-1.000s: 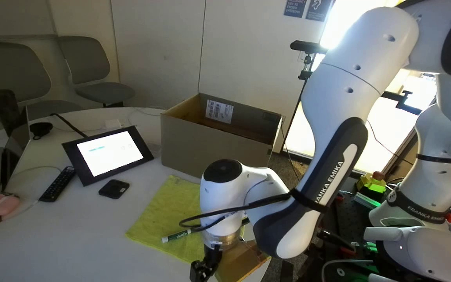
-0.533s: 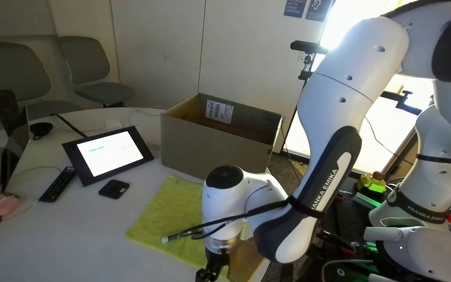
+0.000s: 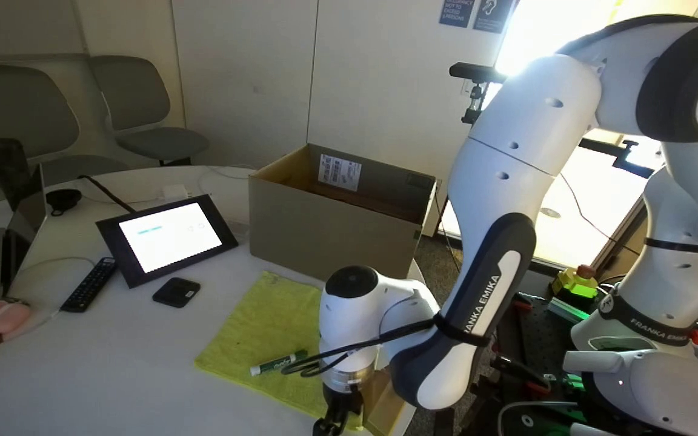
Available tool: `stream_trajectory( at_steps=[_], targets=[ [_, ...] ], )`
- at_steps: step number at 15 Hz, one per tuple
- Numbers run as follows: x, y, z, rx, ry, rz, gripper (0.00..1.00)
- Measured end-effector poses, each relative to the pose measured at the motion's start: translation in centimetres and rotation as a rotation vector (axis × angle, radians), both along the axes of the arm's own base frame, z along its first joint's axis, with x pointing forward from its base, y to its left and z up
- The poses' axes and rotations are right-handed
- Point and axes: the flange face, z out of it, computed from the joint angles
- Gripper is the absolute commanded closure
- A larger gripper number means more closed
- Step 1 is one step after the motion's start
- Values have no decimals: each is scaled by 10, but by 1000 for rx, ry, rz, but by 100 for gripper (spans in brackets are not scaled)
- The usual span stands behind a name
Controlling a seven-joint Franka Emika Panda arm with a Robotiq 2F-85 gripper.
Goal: Put the marker on the cloth, then fold the cloth and put it in the box
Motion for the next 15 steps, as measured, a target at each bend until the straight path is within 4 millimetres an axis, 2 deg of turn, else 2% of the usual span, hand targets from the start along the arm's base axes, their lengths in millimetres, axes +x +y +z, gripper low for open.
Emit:
stream_trajectory(
  at_steps=[1, 2, 4, 6, 7, 11, 14, 15],
  targets=[
    [0, -2, -3, 6, 2, 5, 0],
    [0, -4, -5, 13, 4, 7, 18],
    [1, -6, -5, 25, 7, 13, 22],
    [3, -5, -4, 40, 3, 19, 46],
    [4, -5, -3, 44, 3, 21, 47],
    [6, -2, 0, 66, 2, 35, 79],
    [7, 0, 2, 77, 0, 46, 85],
    [7, 0, 3, 79, -1, 49, 84]
  ],
)
